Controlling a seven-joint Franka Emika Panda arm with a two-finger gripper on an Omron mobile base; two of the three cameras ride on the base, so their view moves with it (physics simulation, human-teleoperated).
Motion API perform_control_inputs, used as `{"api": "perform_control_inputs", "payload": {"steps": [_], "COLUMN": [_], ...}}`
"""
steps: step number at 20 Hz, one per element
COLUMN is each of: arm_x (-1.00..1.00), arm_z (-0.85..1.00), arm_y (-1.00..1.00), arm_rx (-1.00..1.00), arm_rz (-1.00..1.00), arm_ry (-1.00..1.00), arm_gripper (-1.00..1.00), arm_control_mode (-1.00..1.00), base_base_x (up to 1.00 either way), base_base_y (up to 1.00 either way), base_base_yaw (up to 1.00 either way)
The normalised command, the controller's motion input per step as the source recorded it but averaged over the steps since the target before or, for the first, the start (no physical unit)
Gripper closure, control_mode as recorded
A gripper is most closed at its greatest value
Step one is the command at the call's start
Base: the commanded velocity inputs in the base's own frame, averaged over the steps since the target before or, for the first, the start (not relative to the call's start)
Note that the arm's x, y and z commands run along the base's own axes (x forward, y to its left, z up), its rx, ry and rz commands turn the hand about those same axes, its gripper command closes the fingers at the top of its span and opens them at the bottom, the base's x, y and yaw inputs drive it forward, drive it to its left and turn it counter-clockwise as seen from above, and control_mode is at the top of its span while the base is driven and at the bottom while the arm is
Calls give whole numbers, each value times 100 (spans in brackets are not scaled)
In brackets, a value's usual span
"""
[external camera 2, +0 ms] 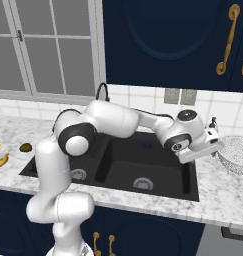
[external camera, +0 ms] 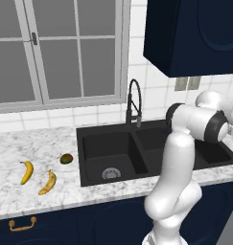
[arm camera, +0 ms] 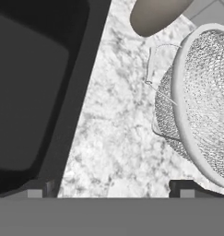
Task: Put the colander in the sink, put the banana, mango, banana in the colander, and turn on the sink faucet and pour water over the colander.
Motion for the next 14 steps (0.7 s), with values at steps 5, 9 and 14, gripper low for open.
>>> {"api": "perform_control_inputs", "payload": {"steps": [5, 9, 14], "arm_x": [1, 3, 30], "arm_z": [4, 10, -14], "arm_y": [-18, -3, -1], "arm_rx": [0, 0, 0], "arm_rz": [3, 0, 1], "arm_ry": [0, 0, 0], "arm_gripper": [-100, -100, -100], "arm_control_mode": [-100, -100, -100], "base_base_x": [0, 0, 0], "base_base_y": [0, 0, 0], "base_base_yaw": [0, 0, 0]}}
